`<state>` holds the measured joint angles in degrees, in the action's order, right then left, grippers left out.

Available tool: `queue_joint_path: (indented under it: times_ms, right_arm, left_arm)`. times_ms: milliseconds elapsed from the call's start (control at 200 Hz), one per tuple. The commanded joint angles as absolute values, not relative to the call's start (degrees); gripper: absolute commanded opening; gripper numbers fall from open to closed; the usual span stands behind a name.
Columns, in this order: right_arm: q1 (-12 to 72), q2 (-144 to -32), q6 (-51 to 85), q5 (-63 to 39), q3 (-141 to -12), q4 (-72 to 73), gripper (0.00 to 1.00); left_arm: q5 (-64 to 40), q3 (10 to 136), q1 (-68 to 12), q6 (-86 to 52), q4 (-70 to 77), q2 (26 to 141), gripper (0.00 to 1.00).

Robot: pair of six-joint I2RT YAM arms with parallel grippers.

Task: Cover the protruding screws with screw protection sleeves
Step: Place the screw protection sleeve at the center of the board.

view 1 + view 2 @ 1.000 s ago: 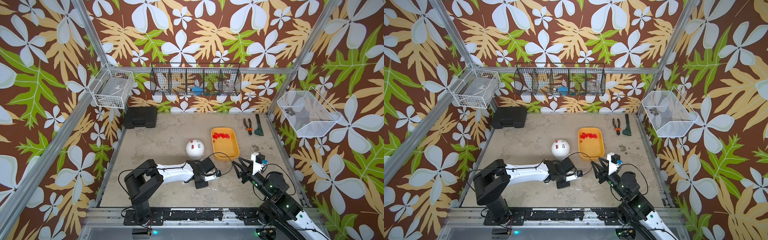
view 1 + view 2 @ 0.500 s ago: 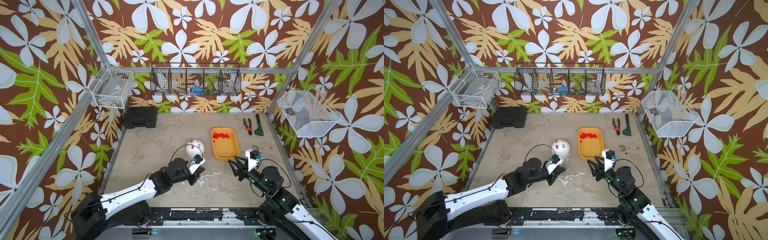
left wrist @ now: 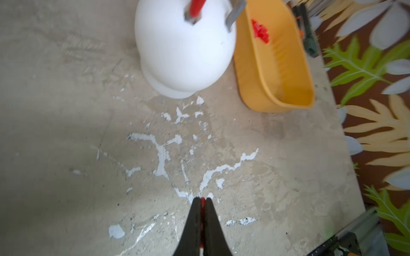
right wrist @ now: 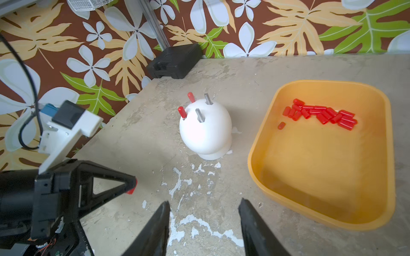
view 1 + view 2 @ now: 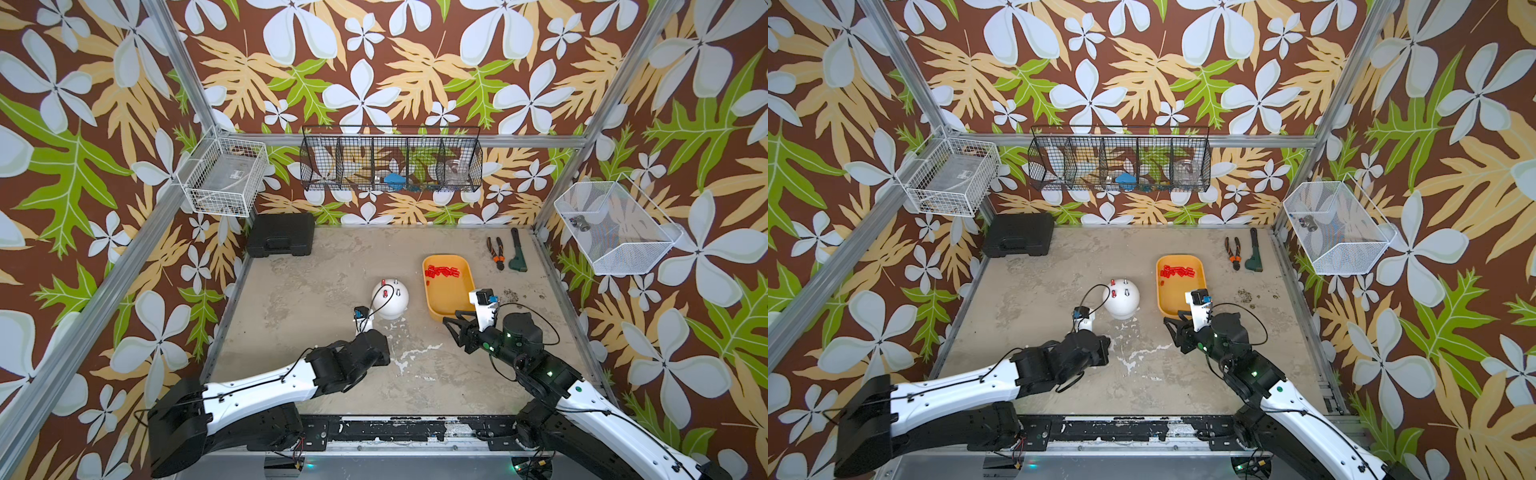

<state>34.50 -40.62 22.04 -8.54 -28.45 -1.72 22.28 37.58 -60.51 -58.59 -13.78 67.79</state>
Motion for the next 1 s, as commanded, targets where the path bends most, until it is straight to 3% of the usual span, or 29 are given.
queue_joint_path:
  times_ms: [0,435,806,886,996]
  right_arm:
    - [34.52,-41.47,20.92,-6.98,-29.75,-1.02,0.53]
    - [34.54,-38.41,20.96,-6.08,-29.08,0.08,0.54]
    - [34.54,-38.31,20.94,-6.59,-29.16,-0.2,0.54]
    - [34.54,-38.64,21.0,-6.81,-29.17,-0.1,0.54]
    - [34.54,-39.4,21.05,-7.85,-29.23,-0.04,0.55]
  left_arm:
    - [25.94,42.76,-60.64,-67.93,-25.76,74.36,0.0]
    - [24.28,46.19,-59.95,-68.35,-25.45,86.94,0.0]
    - [20.01,43.14,-57.09,-64.88,-18.05,89.13,0.17]
    - [20.03,43.15,-57.0,-64.51,-17.94,88.96,0.32]
    - [20.42,43.02,-56.87,-64.12,-18.23,86.75,0.33]
